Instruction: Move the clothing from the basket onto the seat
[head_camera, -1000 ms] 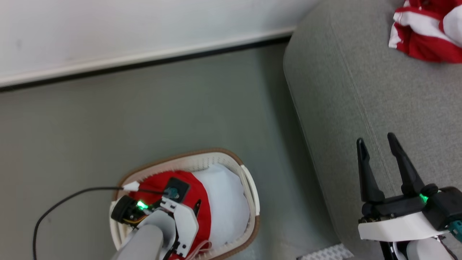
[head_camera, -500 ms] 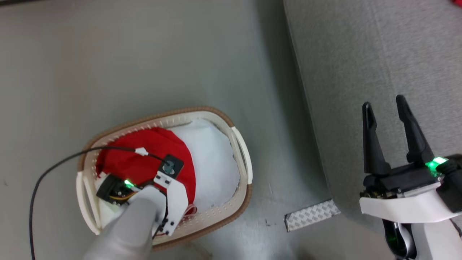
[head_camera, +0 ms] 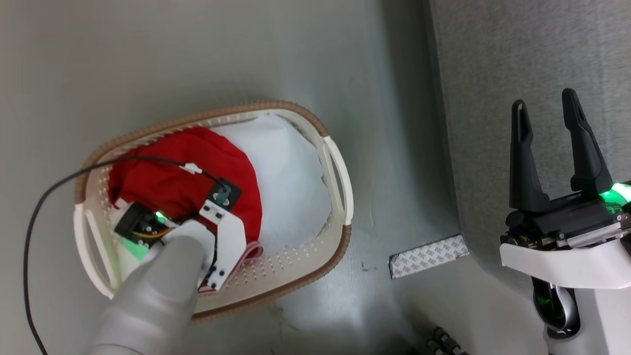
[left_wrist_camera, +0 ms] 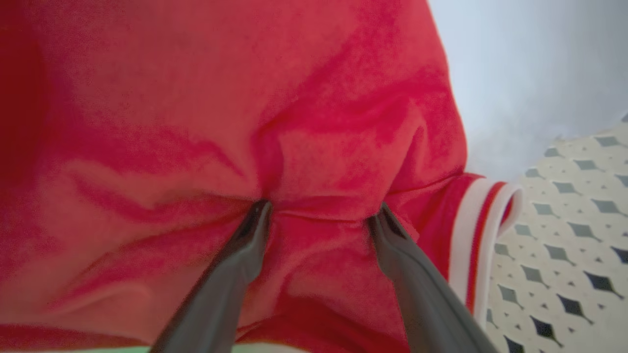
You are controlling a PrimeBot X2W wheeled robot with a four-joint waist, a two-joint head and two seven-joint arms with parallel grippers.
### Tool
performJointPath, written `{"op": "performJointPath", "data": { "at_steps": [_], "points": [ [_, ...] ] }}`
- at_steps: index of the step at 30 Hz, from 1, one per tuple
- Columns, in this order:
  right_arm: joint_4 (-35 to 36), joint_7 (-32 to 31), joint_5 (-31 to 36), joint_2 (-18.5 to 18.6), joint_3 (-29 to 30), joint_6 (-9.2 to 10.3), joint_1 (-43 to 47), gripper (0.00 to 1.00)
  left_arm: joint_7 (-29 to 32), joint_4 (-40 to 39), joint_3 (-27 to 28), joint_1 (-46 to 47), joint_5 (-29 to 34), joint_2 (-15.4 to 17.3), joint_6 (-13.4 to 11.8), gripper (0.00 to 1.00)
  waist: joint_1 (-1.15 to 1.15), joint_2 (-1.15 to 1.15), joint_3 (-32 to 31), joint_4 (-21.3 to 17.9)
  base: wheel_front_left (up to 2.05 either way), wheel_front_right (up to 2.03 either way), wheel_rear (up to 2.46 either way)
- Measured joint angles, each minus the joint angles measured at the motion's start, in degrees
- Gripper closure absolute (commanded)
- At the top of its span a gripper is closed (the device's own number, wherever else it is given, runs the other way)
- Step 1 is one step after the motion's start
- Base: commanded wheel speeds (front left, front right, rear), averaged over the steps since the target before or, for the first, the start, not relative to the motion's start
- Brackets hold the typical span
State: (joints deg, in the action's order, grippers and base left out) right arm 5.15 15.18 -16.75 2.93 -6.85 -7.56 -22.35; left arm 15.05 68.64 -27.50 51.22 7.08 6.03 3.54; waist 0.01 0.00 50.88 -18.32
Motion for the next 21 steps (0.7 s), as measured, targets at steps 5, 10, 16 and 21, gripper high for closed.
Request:
{"op": "performJointPath", "data": {
  "at_steps": [5,10,16,21],
  "points": [
    [0.6,0.0,-0.5,0.0,0.2,0.00,-0.8,0.00,0.0,0.7,-1.1,1.9,0.5,0.7,-0.1,0.00,0.00,0.00,3.1,-0.2,0.00,0.00,0.00],
    [1.0,0.0,-0.9,0.0,1.3,0.00,-1.1,0.00,0.0,1.5,-2.2,2.6,0.6,1.3,0.5,0.69,0.00,0.00,4.8,-0.9,0.00,0.00,0.00],
    [1.0,0.0,-1.0,0.0,2.7,0.00,-1.1,0.00,-2.1,2.1,-2.8,2.9,0.3,1.0,1.5,1.00,0.00,0.00,4.5,-1.0,0.00,0.00,0.00],
    [0.2,0.0,-0.7,0.0,3.6,0.00,-0.9,0.00,-4.3,2.2,-2.6,3.0,-1.4,-0.5,2.3,1.00,0.00,0.00,2.6,-0.2,0.00,0.00,0.00]
  ]
}}
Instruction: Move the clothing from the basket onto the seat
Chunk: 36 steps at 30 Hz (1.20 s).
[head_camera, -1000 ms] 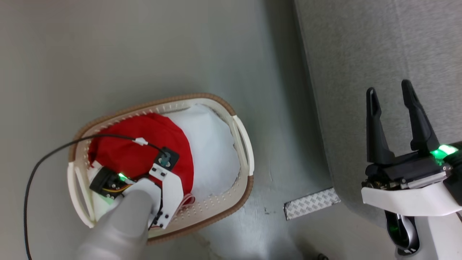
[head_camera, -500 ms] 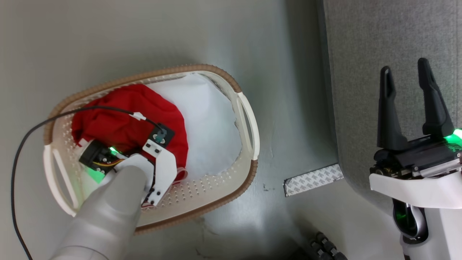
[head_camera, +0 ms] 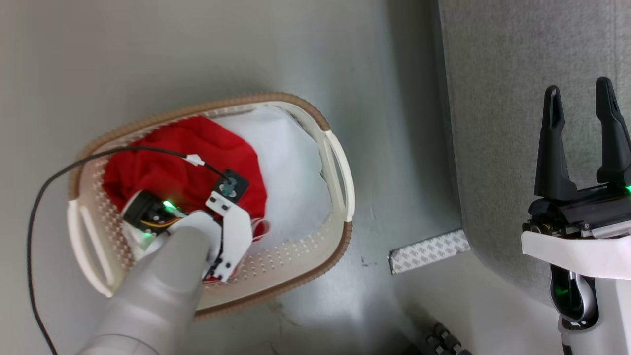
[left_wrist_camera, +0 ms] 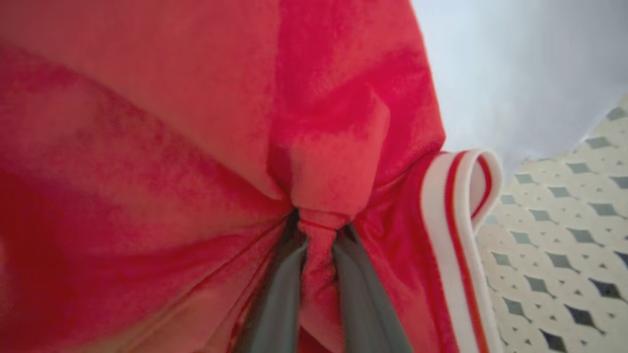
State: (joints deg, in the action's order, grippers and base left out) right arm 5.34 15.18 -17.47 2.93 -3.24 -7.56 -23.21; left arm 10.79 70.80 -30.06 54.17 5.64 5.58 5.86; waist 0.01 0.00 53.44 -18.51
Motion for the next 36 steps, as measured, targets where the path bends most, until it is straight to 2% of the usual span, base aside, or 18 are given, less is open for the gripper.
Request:
{"op": "performJointPath", "data": {
  "at_steps": [7,14,25,32,36],
  "points": [
    [-1.9,0.0,1.3,0.0,1.6,0.00,2.2,0.00,-4.9,-1.1,0.6,-1.4,-3.8,-1.8,0.9,1.00,0.00,0.00,-5.2,2.1,0.00,0.00,0.00],
    [-4.6,0.0,3.4,-0.1,3.0,0.00,6.3,0.00,-10.5,-3.6,0.8,-6.4,-9.5,-2.6,1.4,1.00,-0.01,0.00,-13.4,4.8,0.00,0.00,0.00],
    [-8.5,0.0,4.9,-0.1,4.4,0.00,13.9,0.00,-16.0,-15.9,-2.6,-17.8,-22.2,-2.7,1.5,1.00,-0.02,0.00,-28.2,9.0,0.00,0.00,0.00],
    [-9.9,0.0,5.6,0.1,5.1,0.00,18.7,0.00,-18.1,-23.0,-3.6,-24.3,-27.9,-2.8,-0.7,1.00,-0.03,0.00,-36.8,11.4,0.00,0.00,0.00],
    [-10.5,0.0,5.8,0.5,5.4,0.00,21.2,0.00,-19.4,-27.0,-3.5,-27.7,-29.0,-2.8,-2.5,1.00,-0.03,-0.01,-41.2,12.6,0.00,0.00,0.00]
  ]
}}
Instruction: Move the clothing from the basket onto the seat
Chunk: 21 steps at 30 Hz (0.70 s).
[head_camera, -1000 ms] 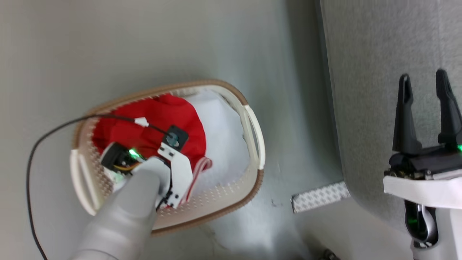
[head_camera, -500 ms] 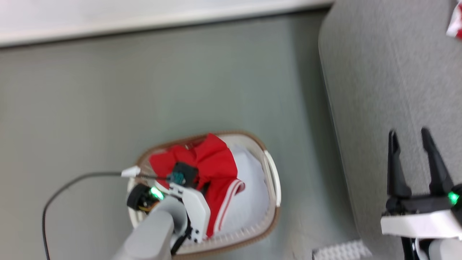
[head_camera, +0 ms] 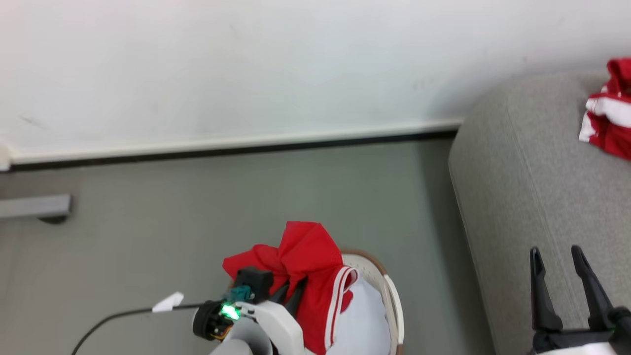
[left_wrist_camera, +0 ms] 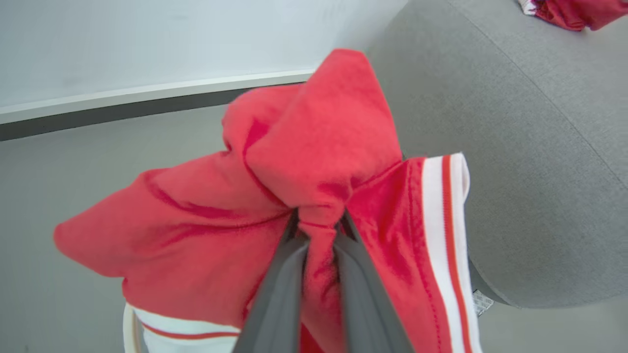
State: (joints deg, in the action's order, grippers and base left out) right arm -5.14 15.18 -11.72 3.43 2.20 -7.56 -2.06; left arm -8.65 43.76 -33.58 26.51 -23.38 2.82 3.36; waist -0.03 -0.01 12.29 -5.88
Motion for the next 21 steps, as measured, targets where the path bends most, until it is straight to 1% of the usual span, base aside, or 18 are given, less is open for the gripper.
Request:
{"op": "performJointPath", "data": {
  "at_steps": [3,12,16,21],
  "points": [
    [-0.5,0.0,0.2,0.2,0.2,0.00,1.7,0.00,-1.6,-3.4,0.5,-2.3,-0.9,0.2,-1.0,1.00,0.00,0.00,-2.9,0.9,0.00,0.00,0.00],
    [-3.0,0.0,1.1,1.5,-0.3,0.01,7.3,0.00,-4.4,-14.6,1.7,-10.8,-1.8,3.0,-3.7,1.00,0.00,0.00,-11.1,3.5,0.00,0.00,0.00],
    [-3.4,0.0,1.1,1.5,-0.7,0.00,7.7,0.00,-5.1,-19.7,2.5,-14.3,-2.4,4.6,-4.0,1.00,0.01,0.00,-14.0,4.4,0.00,0.00,0.00],
    [-4.2,0.0,1.1,1.4,-1.9,0.01,8.4,0.00,-5.5,-24.0,3.9,-17.7,-2.8,6.6,-5.1,1.00,0.01,0.00,-16.6,5.4,0.00,0.00,0.00]
  ]
}}
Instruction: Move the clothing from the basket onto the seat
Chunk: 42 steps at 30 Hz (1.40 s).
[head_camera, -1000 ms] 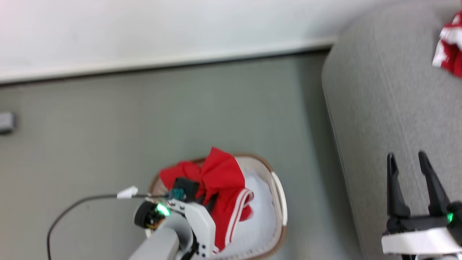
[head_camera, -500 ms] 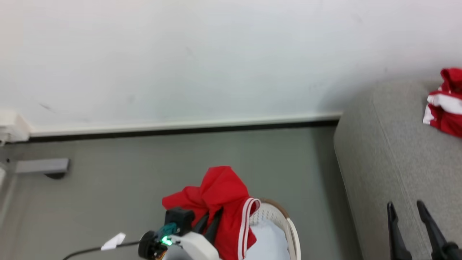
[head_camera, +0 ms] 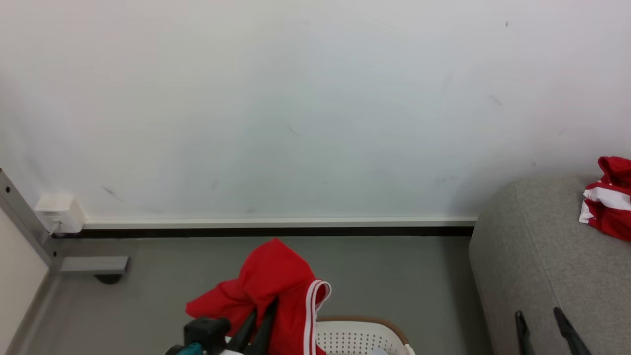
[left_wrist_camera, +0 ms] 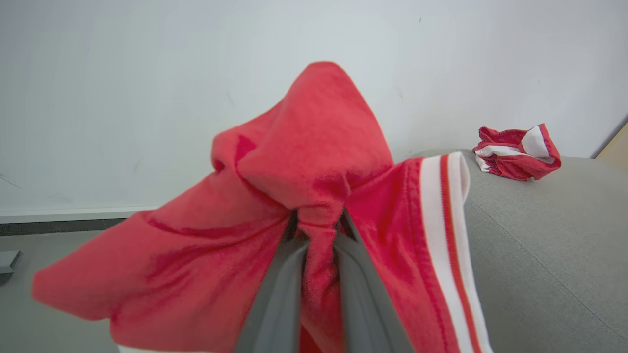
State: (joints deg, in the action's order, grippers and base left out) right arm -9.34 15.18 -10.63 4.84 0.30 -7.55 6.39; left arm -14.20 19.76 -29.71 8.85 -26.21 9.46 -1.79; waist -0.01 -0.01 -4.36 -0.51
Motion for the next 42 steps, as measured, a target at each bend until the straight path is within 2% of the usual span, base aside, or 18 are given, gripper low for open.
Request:
{"op": "performJointPath", "data": {
  "at_steps": [15,27,31,37,42],
  "points": [
    [-1.7,0.0,-0.1,-0.7,-3.5,-0.01,1.1,0.00,-0.4,-5.9,3.1,-2.9,0.0,4.2,-2.3,1.00,0.01,0.01,-3.0,2.9,0.00,0.00,0.00],
    [-1.3,0.0,-0.6,-0.5,-6.5,0.00,0.7,0.00,0.3,-8.3,3.2,-2.7,0.0,5.1,-3.2,1.00,0.01,0.00,-2.6,3.3,0.00,0.00,0.00],
    [0.0,0.0,-2.0,0.5,-10.2,-0.01,-0.6,0.00,0.6,-9.5,2.9,-2.1,0.0,5.1,-3.4,1.00,0.01,0.00,-2.6,3.2,0.00,0.00,0.00],
    [1.8,0.0,-4.1,2.5,-20.9,0.00,-3.9,0.00,1.8,-11.2,1.2,-0.3,0.5,4.2,-3.3,1.00,0.01,0.00,-2.6,3.4,0.00,0.00,0.00],
    [2.2,0.0,-7.1,2.8,-29.7,0.00,-6.8,0.00,2.6,-11.4,-0.7,1.7,1.1,2.9,-2.7,1.00,0.02,0.00,-2.5,3.4,0.00,0.00,0.00]
  ]
}}
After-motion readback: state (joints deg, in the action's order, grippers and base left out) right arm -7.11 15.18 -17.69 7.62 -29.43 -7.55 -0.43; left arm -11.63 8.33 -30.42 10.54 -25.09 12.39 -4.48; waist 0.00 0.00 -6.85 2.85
